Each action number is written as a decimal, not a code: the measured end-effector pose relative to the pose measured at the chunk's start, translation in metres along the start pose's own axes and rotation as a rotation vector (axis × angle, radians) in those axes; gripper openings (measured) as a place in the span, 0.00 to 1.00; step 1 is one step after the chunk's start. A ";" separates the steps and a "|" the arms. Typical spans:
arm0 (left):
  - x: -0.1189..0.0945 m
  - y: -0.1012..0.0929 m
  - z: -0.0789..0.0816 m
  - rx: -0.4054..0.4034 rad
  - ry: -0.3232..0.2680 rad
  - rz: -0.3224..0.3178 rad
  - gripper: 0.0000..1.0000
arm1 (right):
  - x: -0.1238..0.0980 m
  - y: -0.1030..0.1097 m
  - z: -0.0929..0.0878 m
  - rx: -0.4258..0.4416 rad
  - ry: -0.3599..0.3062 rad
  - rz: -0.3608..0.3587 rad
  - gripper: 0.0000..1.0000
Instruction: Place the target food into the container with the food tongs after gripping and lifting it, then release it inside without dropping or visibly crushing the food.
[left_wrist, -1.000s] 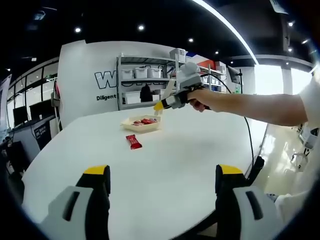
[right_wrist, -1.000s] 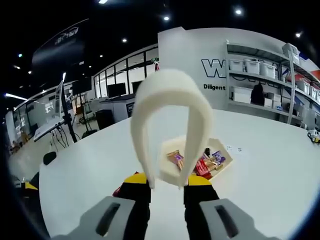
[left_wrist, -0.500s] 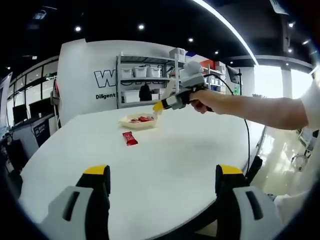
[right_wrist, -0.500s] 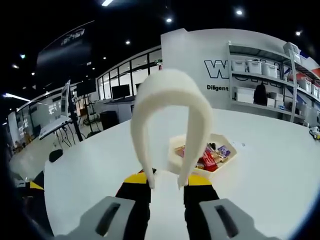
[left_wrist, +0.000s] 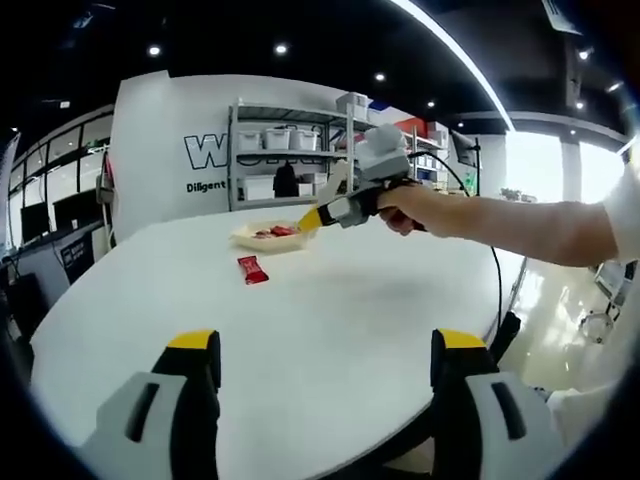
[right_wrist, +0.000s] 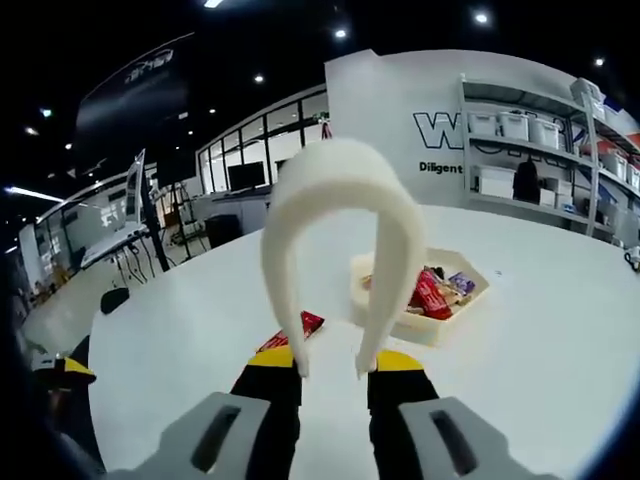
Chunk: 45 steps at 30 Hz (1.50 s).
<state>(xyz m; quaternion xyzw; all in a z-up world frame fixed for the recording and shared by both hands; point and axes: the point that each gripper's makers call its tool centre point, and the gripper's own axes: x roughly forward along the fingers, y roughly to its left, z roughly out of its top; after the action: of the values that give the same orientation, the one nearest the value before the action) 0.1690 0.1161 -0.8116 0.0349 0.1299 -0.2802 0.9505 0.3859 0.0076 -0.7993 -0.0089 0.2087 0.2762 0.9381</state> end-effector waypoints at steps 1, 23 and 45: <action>0.000 0.001 0.000 -0.001 -0.001 0.001 0.85 | 0.003 0.003 -0.001 -0.001 0.004 0.007 0.19; -0.010 0.024 -0.008 -0.024 0.003 0.027 0.85 | 0.051 0.054 -0.028 -0.063 0.074 0.080 0.19; -0.003 0.025 -0.009 -0.032 0.009 0.029 0.84 | 0.054 0.011 -0.033 -0.112 0.097 0.002 0.19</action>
<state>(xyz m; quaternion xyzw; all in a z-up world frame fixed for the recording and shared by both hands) 0.1777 0.1398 -0.8192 0.0229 0.1382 -0.2642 0.9542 0.4086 0.0406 -0.8496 -0.0745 0.2382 0.2876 0.9247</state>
